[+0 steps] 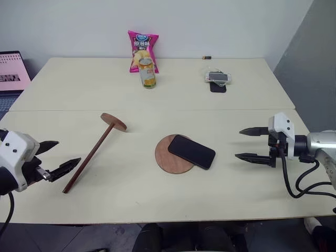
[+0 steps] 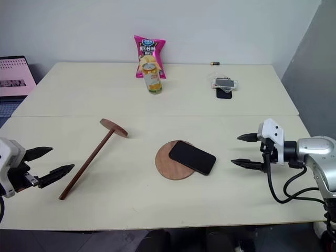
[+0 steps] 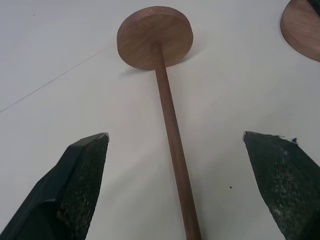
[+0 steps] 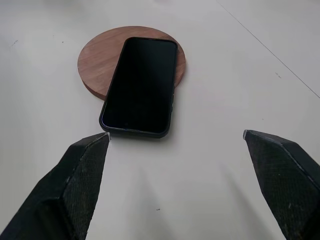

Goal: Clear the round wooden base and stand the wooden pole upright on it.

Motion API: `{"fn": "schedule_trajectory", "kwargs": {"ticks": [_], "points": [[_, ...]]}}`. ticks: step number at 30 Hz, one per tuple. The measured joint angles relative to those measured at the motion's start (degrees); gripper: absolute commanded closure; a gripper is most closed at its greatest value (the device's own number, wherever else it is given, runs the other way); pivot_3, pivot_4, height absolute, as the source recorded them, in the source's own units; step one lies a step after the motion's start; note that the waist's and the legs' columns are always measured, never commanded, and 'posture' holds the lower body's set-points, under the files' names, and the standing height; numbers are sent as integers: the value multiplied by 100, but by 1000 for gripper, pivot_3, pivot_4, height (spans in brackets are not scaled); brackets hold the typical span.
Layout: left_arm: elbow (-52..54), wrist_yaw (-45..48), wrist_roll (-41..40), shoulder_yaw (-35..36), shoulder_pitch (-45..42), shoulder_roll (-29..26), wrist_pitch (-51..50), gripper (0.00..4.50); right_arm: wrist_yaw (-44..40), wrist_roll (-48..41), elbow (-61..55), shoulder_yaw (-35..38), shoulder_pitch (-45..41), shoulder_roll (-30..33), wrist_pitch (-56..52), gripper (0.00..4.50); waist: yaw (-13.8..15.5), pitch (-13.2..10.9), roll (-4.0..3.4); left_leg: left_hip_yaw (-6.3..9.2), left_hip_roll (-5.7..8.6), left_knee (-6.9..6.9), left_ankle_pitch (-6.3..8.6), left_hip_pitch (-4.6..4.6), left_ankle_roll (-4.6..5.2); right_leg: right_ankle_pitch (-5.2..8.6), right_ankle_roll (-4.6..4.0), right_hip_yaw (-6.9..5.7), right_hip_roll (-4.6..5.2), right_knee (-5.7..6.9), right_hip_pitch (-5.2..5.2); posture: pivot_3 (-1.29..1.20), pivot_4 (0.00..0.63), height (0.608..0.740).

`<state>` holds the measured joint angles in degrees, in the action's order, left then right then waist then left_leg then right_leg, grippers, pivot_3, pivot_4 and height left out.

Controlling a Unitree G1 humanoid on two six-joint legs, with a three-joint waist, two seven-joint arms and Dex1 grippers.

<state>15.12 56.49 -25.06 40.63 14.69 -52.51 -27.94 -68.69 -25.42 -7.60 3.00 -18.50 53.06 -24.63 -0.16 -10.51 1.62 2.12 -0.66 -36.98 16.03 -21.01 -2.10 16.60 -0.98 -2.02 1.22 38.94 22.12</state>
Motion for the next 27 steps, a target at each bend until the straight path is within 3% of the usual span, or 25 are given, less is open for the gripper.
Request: {"fn": "schedule_trajectory", "kwargs": {"ticks": [27], "points": [[381,561,-26,-232,-27,-302,360,19,121,-242,-304,-116,-103,-225,-570,0,1,0,-1,0,0,0,0,0,0,0,0,0,0,0,0,0,150,740]]}}
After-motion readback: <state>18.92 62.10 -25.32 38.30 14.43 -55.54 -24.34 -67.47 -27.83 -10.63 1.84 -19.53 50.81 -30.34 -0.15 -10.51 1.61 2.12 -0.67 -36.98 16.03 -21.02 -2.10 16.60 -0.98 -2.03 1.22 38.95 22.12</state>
